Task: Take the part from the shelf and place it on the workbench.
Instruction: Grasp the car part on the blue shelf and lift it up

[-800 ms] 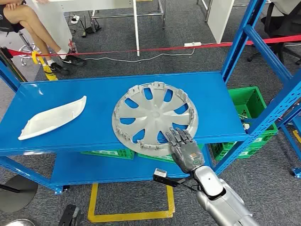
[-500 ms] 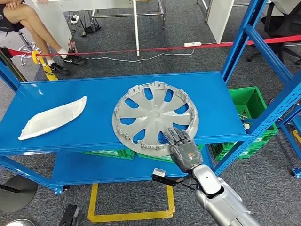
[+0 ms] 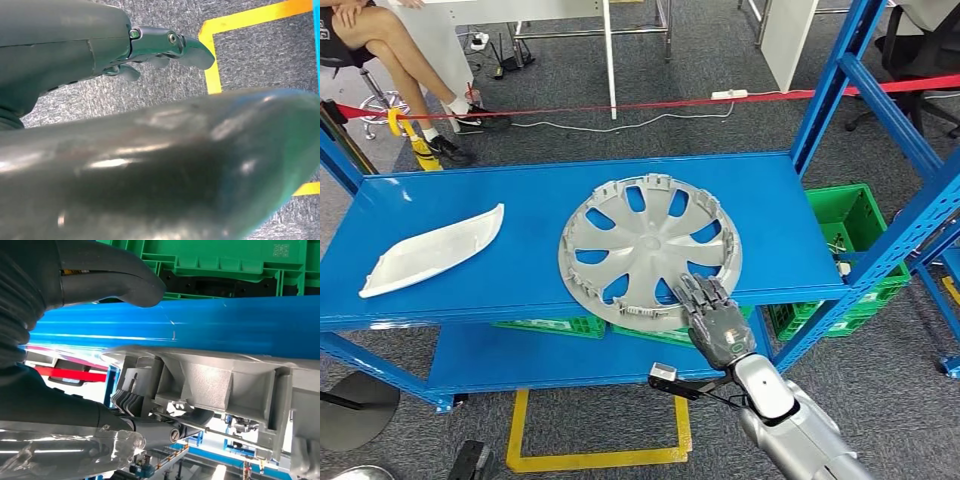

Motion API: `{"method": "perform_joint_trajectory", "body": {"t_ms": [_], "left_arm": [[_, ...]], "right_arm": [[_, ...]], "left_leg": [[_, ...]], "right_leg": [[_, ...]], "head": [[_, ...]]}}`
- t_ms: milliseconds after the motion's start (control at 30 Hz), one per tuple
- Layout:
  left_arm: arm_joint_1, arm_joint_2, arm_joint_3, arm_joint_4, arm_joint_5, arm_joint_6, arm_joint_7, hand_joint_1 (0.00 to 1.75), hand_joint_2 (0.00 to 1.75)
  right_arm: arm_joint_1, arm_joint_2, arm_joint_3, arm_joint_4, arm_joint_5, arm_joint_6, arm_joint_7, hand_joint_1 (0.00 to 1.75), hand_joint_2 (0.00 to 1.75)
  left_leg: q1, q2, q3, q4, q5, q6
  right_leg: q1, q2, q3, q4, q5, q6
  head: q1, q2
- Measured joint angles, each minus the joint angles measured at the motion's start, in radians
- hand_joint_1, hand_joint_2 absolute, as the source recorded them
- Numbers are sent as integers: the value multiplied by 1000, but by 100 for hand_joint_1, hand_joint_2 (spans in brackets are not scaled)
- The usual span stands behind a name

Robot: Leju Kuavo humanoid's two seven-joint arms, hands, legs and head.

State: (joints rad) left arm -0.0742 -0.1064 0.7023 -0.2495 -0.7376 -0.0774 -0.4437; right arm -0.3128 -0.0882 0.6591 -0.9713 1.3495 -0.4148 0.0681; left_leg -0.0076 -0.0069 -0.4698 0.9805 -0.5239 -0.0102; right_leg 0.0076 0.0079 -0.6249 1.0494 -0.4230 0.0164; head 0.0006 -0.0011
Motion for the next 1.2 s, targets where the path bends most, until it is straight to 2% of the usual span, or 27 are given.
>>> {"method": "perform_joint_trajectory", "body": {"t_ms": [67,100,667,967,1067,1200], "left_arm": [[2,0,0,0,-1,0,0,0,0],[3,0,0,0,-2,0,0,0,0],[6,-3,0,0,-6,-1,0,0,0],[6,-3,0,0,-6,-4,0,0,0],[6,-3,1,0,-4,-2,0,0,0],[8,-5,2,0,-3,2,0,0,0]], "right_arm": [[2,-4,-5,0,13,-2,7,153,175],[4,-5,-8,0,21,-5,10,172,175],[1,-13,-37,8,66,-39,27,175,175],[20,-14,-45,-1,185,-77,73,175,175],[33,-26,-27,-28,214,-108,145,175,175],[21,-76,89,-86,222,-158,376,175,175]], "left_leg": [[0,0,0,0,0,0],[0,0,0,0,0,0],[0,0,3,0,0,0],[0,0,3,0,0,0],[0,0,1,0,0,0],[0,0,0,0,0,0]], "right_leg": [[0,0,0,0,0,0],[0,0,0,0,0,0],[0,0,4,-3,0,0],[0,0,4,-3,0,0],[0,-1,4,-3,0,0],[0,-1,3,-3,1,1]], "head": [[0,0],[0,0],[0,0],[0,0],[0,0],[0,0]]}}
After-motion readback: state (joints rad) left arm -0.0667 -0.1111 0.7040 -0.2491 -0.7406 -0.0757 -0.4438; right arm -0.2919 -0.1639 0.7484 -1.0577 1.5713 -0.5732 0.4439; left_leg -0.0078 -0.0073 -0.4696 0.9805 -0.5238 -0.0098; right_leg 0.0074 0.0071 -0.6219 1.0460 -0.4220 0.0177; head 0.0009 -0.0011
